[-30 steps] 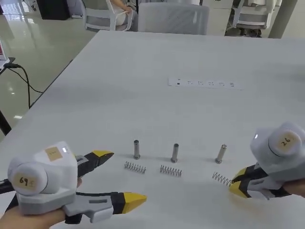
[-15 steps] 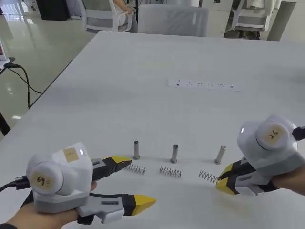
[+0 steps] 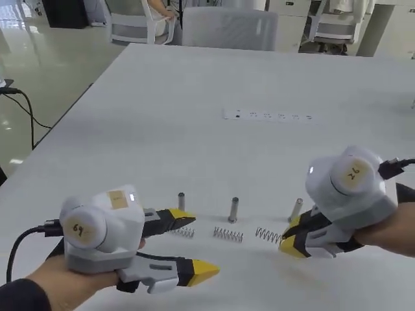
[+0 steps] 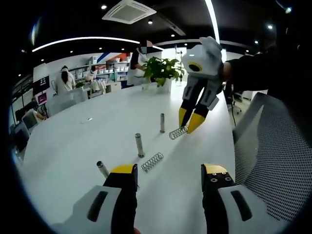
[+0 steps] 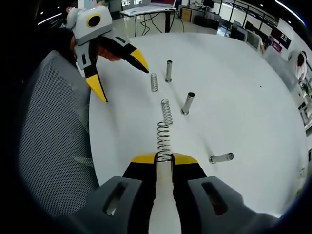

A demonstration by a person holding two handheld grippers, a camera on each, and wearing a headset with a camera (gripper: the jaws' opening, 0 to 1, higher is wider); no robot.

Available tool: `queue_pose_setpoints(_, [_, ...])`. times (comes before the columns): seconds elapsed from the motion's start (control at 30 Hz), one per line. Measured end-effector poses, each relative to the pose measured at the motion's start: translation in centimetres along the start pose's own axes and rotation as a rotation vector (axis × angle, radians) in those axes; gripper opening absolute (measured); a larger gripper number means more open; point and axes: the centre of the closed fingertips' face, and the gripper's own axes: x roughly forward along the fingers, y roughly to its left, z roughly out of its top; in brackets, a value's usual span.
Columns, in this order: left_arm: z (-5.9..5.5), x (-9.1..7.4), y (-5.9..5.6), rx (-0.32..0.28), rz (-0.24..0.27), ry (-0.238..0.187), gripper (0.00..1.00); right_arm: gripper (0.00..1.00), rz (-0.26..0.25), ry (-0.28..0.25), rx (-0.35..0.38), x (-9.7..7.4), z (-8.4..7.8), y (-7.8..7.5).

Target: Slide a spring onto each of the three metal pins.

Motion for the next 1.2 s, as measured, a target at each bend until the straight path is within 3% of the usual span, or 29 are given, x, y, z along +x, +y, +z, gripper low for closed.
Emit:
queue_pose_setpoints(0.4, [0.3,1.8,-0.8,0.063,-0.076,0.038,0.46,0.13,0.027,0.001,-0.042,0.3,1.0,1.1])
queue_pose_setpoints(0.8, [1.2,2.7,-1.6,0.111,-0.115,0.033,0.42,0.13,0.060,0.007,-0.117,0.7,2.3,2.3])
queue_pose_setpoints(1.2, [1.2,3.4,-2.7,0.158,-0.156,0.040,0.31,0.13,0.113,0.022,-0.175,0.4,2.6,3.2])
